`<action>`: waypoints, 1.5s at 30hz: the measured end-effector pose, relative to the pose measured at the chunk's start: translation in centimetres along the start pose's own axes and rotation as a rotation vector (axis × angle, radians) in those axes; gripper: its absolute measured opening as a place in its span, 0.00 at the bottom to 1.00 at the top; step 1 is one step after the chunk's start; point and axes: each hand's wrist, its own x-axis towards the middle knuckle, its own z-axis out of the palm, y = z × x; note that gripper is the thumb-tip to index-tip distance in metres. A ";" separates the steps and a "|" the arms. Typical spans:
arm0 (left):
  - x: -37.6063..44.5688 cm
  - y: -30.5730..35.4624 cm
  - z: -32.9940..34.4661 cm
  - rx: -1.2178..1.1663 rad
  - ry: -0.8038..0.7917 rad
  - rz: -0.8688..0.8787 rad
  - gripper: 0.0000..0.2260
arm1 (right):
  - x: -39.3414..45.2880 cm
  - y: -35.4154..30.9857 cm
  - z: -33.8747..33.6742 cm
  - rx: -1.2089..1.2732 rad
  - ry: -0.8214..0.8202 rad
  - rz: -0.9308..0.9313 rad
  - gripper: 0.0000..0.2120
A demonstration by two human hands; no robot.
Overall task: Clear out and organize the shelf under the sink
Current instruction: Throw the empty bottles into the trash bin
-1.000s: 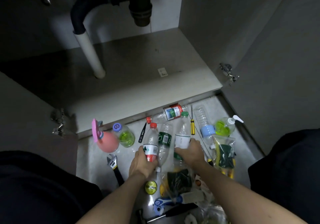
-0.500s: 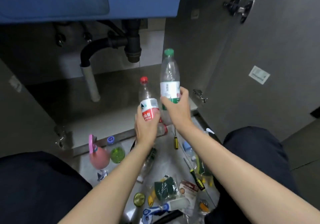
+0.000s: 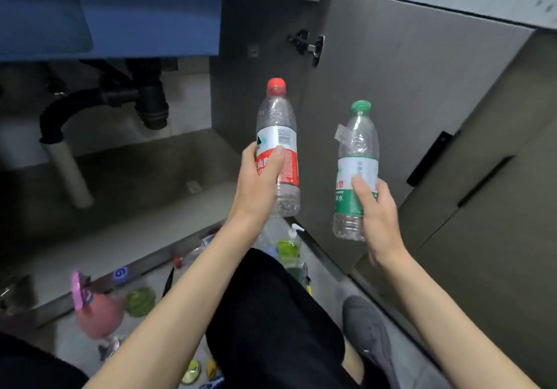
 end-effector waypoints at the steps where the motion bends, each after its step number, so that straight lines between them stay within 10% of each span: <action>1: -0.6 -0.6 1.2 -0.002 -0.030 -0.023 0.21 | -1.0 0.9 -1.8 -0.016 0.022 0.025 0.20; 7: -6.2 -4.9 7.2 0.002 -0.251 -0.169 0.21 | -9.1 4.5 -12.2 -0.199 0.152 0.118 0.34; 15: -13.8 -8.6 13.1 0.073 -0.674 -0.316 0.29 | -19.5 5.0 -24.6 -0.364 0.394 0.244 0.23; 28: -22.7 -17.2 26.8 0.596 -1.149 -0.417 0.34 | -25.0 8.7 -34.1 -0.508 0.659 0.536 0.35; 35: -17.3 -14.5 24.2 0.728 -0.921 -0.175 0.05 | -20.8 7.2 -30.8 -0.435 0.648 0.300 0.15; 45: -3.0 -4.3 7.1 1.161 -0.350 0.084 0.16 | -5.4 1.7 -10.7 -0.357 -0.108 0.091 0.08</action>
